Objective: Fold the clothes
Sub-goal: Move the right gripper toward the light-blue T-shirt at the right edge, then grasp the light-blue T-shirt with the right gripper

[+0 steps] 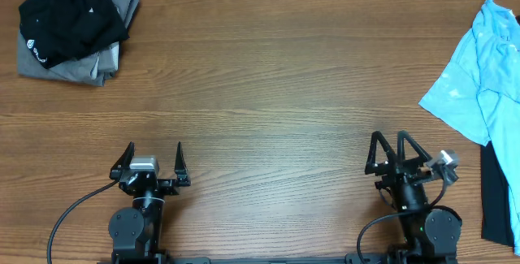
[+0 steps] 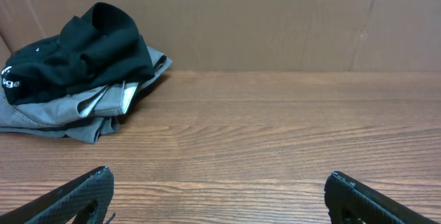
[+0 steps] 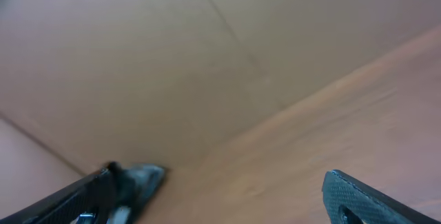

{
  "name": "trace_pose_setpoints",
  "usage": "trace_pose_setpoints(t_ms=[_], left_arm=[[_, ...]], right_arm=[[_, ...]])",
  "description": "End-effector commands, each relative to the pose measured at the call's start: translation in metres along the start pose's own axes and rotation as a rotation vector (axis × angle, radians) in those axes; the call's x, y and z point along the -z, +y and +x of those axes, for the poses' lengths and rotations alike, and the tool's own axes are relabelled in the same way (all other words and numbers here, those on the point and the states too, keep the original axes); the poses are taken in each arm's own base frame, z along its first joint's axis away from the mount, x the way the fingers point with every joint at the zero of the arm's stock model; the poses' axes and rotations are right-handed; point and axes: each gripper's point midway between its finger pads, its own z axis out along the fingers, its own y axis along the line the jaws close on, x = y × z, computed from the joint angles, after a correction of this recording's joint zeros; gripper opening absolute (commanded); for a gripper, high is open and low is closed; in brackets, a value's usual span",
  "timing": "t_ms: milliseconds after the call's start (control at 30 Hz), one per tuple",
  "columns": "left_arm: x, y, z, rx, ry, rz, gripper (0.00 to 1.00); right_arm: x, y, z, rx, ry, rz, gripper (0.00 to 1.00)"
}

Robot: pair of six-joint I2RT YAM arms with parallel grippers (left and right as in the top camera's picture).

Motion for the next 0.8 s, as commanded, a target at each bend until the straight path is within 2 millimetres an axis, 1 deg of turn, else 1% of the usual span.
trace_pose_setpoints(t_ms=[0,33,100,200,333,433,467,500,533,633,700,767], left_arm=[[0.0,0.002,0.0,0.006,-0.004,-0.01,1.0],[0.0,0.002,0.0,0.006,-0.004,-0.01,1.0],[0.0,0.002,0.0,0.006,-0.004,-0.01,1.0],[0.0,0.002,0.0,0.006,-0.004,-0.01,1.0],[0.0,0.002,0.0,0.006,-0.004,-0.01,1.0],[0.0,0.002,0.0,0.006,-0.004,-0.01,1.0],[0.0,0.002,0.0,0.006,-0.004,-0.01,1.0],[0.0,0.002,0.0,0.006,-0.004,-0.01,1.0],[0.0,0.002,0.0,0.006,-0.004,-0.01,1.0],[0.0,0.002,0.0,0.006,-0.004,-0.01,1.0],[0.0,0.002,0.0,0.006,-0.004,-0.01,1.0],[0.0,0.002,0.0,0.006,-0.004,-0.01,1.0]], right_arm=[[0.004,0.033,-0.019,-0.074,-0.066,-0.156,1.0],[0.007,0.044,-0.032,-0.04,-0.111,-0.195,1.0],[0.012,0.057,-0.055,0.048,-0.201,-0.206,1.0],[0.018,0.064,-0.09,0.156,-0.308,-0.134,1.0],[0.023,0.068,-0.14,0.304,-0.396,0.059,1.0],[0.018,0.064,-0.172,0.37,-0.4,0.226,1.0],[0.013,0.063,-0.181,0.378,-0.388,0.277,1.0],[0.009,0.063,-0.185,0.377,-0.373,0.303,1.0],[-0.001,0.063,-0.191,0.38,-0.34,0.335,1.0],[-0.03,0.059,-0.198,0.426,-0.232,0.419,1.0],[-0.051,0.044,-0.2,0.452,-0.147,0.524,1.0],[-0.073,0.026,-0.196,0.477,-0.041,0.632,1.0]])
